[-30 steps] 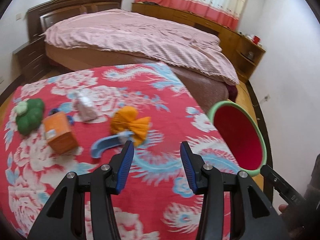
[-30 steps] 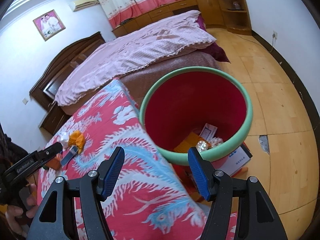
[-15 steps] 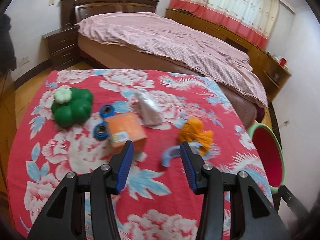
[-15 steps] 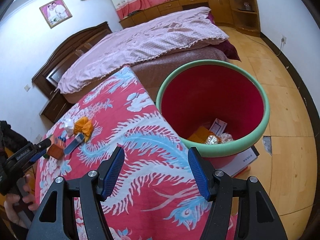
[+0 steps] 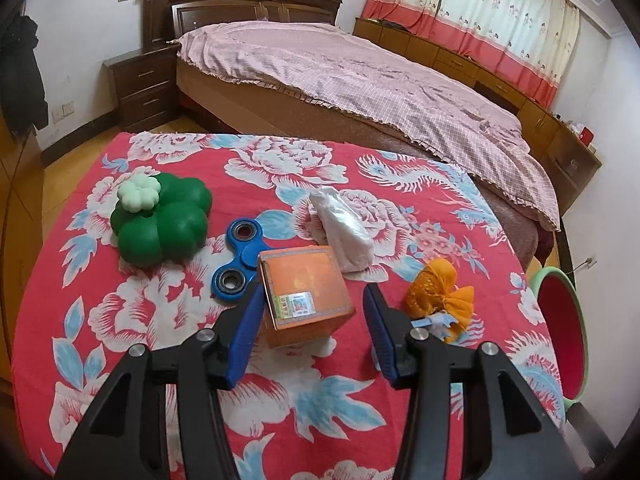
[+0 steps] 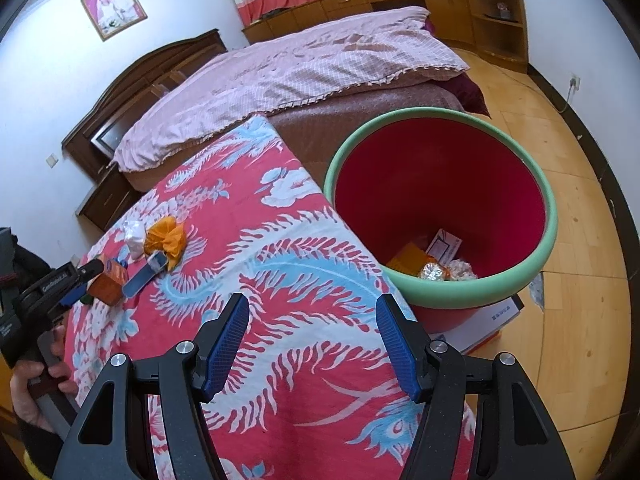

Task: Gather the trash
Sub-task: 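Close the left gripper on the orange cardboard box on the bed, then close the right gripper on the blue curved plastic piece while the left holds the box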

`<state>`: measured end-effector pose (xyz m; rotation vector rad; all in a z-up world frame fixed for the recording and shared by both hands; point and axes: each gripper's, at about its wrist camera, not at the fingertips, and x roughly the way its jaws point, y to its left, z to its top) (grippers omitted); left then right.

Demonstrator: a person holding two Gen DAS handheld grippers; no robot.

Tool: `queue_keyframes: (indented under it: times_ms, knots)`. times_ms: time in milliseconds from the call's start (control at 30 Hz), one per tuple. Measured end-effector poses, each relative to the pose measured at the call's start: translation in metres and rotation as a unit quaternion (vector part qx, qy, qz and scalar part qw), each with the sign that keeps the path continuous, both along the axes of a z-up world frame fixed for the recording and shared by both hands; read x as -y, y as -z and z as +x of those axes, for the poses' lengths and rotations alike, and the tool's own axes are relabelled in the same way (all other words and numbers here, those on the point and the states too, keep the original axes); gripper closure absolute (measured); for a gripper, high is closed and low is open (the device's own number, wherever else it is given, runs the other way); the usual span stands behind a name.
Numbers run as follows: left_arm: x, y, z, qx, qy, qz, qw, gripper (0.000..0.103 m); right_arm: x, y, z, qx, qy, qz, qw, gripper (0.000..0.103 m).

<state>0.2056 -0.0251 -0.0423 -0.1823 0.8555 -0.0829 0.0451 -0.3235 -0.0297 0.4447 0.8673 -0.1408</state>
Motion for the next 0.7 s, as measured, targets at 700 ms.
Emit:
queue_keyframes:
  times_ms: [700]
  knots:
    - [-0.014, 0.005, -0.006, 0.010, 0.011, -0.023, 0.9996, 0.054, -0.030, -0.002, 0.020, -0.005, -0.042, -0.010, 0.999, 0.036]
